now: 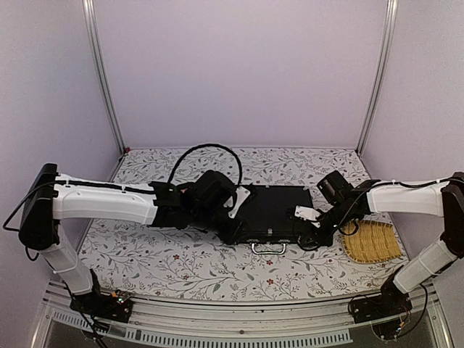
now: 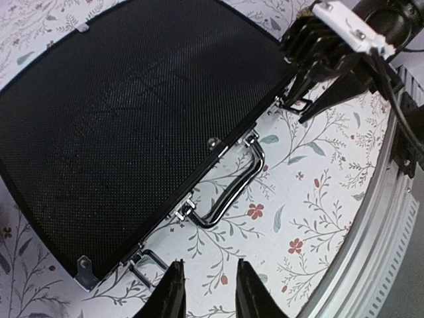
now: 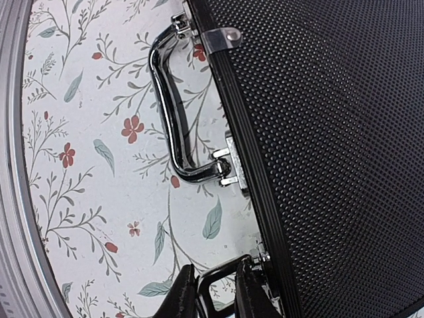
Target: Pack up texas hold em set
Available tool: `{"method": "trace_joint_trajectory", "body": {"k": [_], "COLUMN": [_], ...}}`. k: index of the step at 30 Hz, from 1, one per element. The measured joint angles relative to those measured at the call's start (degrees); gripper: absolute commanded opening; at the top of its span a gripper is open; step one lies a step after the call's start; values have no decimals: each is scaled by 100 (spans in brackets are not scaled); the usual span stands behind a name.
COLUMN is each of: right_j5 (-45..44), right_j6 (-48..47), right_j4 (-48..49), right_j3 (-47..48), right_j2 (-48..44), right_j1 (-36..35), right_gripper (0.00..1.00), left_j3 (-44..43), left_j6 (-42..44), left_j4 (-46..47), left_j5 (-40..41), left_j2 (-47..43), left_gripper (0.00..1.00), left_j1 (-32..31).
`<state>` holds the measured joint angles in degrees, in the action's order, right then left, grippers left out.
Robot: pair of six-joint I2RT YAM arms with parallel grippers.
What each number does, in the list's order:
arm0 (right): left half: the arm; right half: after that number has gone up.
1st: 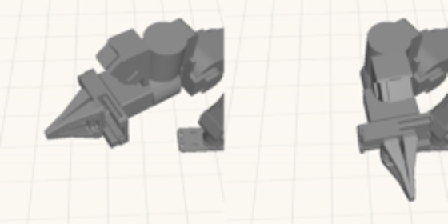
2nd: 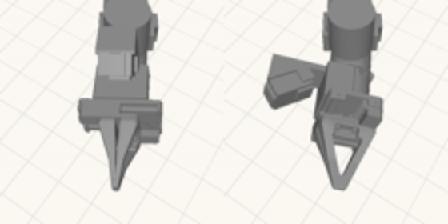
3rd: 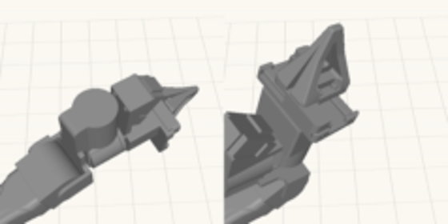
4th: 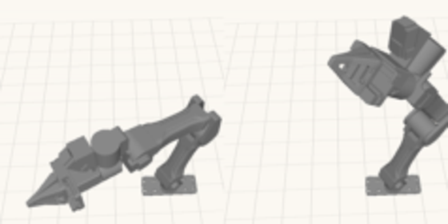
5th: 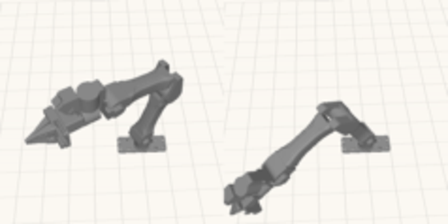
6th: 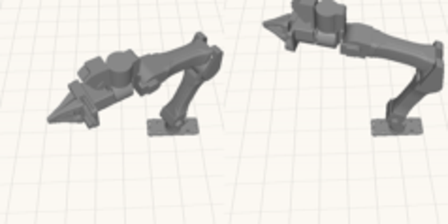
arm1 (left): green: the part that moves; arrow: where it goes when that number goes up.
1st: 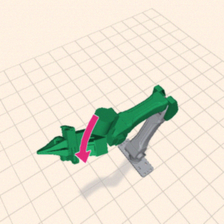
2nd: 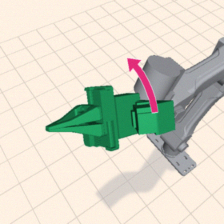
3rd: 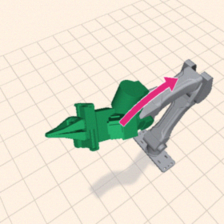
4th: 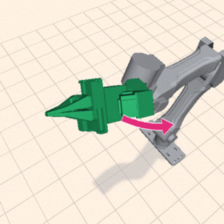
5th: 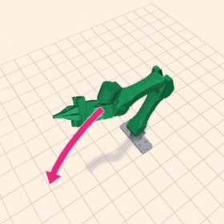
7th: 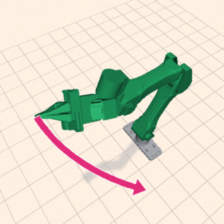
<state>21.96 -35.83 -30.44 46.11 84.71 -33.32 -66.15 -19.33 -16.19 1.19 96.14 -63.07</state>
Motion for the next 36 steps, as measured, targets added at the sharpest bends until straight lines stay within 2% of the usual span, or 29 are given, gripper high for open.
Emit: {"method": "trace_joint_trajectory", "body": {"k": [3,6,8,13,20,22,25,27,28,36], "right_j5": [13,2,-7,-76,-284,-337,-374,-433,-490,-1392], "right_j6": [-15,-63,-133,-175,-101,-105,-103,-136,-146,-284], "right_j4": [4,35,17,-160,-138,-190,-295,-315,-313,398], "right_j3": [-2,-42,-90,-378,-356,-358,-363,-363,-361,-883], "right_j2": [9,4,11,319,286,103,-501,-1043,-1281,-2081], "right_j1": [-17,-61,-164,-549,-579,-579,-546,-498,-457,-302], "right_gripper": [23,36,40,41,42,49,67,83,98,99], "left_j3": [-302,-586,-754,-990,-999,-1036,-1145,-1150,-1150,-1139], "left_j6": [50,52,48,48,42,39,22,-9,-22,-140], "left_j4": [-13,33,90,219,313,361,527,590,605,656], "left_j5": [72,70,-11,-199,-463,-542,-621,-671,-680,-710], "left_j2": [127,369,590,1172,1532,1626,1768,1788,1790,1799], "left_gripper": [30,30,30,30,31,31,31,31,31,31], "left_j1": [59,186,334,608,702,741,802,824,824,826]}}
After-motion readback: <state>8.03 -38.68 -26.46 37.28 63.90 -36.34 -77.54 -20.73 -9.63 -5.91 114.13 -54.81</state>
